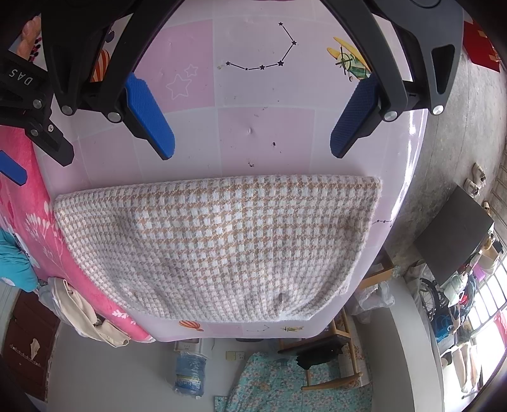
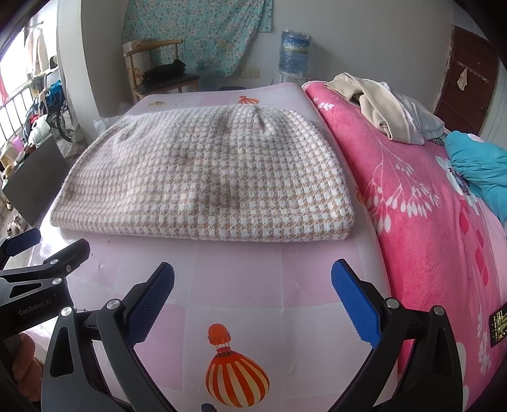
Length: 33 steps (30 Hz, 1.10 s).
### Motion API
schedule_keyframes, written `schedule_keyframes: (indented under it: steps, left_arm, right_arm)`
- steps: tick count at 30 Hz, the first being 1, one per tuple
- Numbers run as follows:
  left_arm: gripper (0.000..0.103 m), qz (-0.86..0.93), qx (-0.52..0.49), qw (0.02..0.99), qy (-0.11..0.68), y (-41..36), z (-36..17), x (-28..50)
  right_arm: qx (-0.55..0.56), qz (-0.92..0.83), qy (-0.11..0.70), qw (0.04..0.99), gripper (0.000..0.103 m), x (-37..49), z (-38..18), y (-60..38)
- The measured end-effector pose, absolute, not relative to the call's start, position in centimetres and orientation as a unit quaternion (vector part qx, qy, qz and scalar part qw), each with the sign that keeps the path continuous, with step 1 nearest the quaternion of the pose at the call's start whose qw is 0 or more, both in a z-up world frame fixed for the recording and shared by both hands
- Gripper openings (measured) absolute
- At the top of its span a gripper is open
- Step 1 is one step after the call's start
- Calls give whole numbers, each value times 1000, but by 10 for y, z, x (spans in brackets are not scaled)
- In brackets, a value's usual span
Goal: Fold large clothes
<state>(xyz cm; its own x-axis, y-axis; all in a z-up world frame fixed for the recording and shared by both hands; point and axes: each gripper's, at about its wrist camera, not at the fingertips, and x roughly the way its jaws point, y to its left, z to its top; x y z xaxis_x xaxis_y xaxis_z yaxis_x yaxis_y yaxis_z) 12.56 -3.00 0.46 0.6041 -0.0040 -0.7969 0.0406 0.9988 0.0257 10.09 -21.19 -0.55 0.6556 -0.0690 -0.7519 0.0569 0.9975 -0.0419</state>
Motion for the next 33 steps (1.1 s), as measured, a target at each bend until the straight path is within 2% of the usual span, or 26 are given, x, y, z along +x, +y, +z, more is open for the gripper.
schedule_keyframes:
  steps: [33]
  left_arm:
    - [95,-11,18,896,443,-30,8,126]
  right_arm:
    - [-11,-32,415,909,97,102,-4,-212]
